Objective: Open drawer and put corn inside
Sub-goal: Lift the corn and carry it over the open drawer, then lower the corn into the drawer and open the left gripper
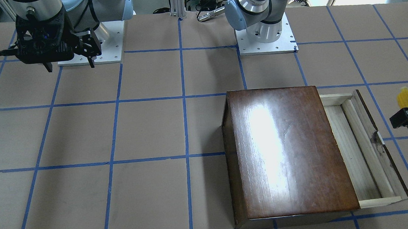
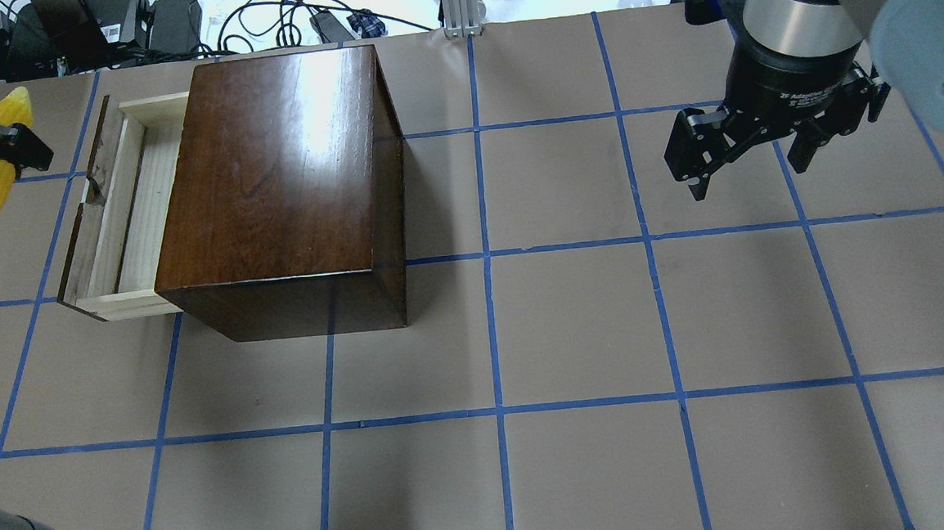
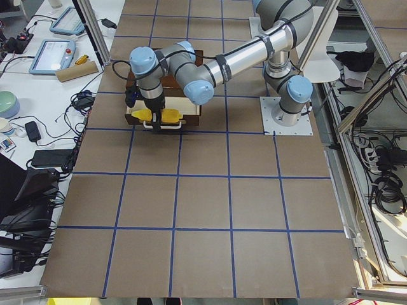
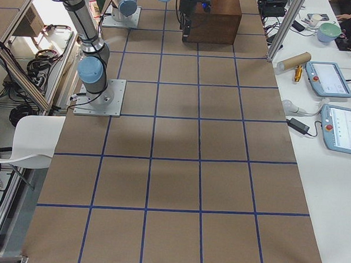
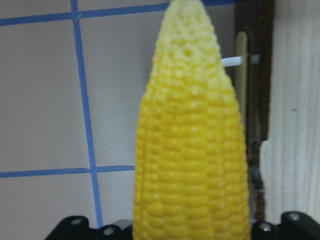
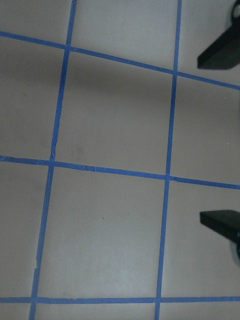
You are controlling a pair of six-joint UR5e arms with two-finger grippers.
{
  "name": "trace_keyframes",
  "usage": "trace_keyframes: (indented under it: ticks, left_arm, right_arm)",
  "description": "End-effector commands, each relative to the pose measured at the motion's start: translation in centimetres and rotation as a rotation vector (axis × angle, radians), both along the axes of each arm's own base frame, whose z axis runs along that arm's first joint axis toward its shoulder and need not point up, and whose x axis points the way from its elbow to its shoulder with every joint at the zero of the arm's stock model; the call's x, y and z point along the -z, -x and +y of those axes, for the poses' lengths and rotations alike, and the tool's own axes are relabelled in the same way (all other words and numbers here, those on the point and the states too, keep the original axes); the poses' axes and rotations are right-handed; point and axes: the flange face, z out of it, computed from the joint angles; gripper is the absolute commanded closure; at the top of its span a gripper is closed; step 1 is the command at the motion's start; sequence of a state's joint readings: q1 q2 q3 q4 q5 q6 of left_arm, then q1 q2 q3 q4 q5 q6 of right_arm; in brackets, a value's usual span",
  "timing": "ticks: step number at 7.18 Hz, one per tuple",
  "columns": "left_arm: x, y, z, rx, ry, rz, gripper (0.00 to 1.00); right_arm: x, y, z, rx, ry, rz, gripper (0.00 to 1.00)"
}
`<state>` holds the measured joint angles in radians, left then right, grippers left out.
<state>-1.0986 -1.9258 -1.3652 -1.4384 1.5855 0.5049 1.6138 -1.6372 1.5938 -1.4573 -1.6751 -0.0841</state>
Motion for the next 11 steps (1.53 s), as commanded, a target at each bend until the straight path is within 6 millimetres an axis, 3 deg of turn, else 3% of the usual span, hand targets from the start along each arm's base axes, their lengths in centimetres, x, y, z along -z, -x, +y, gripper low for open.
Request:
trace_keyframes:
  ticks: [1,2,4,5,9,11]
  left_arm:
    - [0.2,7.1,-1.0,-0.029,-0.002,0.020,1.00]
    - [1.4,8.6,-1.0,-0.032,-0.018,0.022,1.00]
    - [2.0,8.4,-1.0,-0.027,-0.026,0.025,1.00]
    - [2.3,8.2,-1.1,-0.033,-0.029,0.027,0.01]
    - [2.1,8.2,-1.0,-0.035,-0.028,0.025,0.00]
    - [0.3,8.4,-0.6,-0.033,-0.009,0.016,0.00]
  right_arm:
    - [0.0,0.0,0.0,0.000,0.001,0.000,0.00]
    - [0.0,0.0,0.0,0.000,-0.001,0.000,0.00]
    - [0.0,0.0,0.0,0.001,0.001,0.000,0.00]
    - [0.0,0.0,0.0,0.000,-0.001,0.000,0.00]
    - [0.0,0.0,0.0,0.000,0.000,0.002,0.00]
    - [0.0,0.0,0.0,0.000,0.000,0.002,0.00]
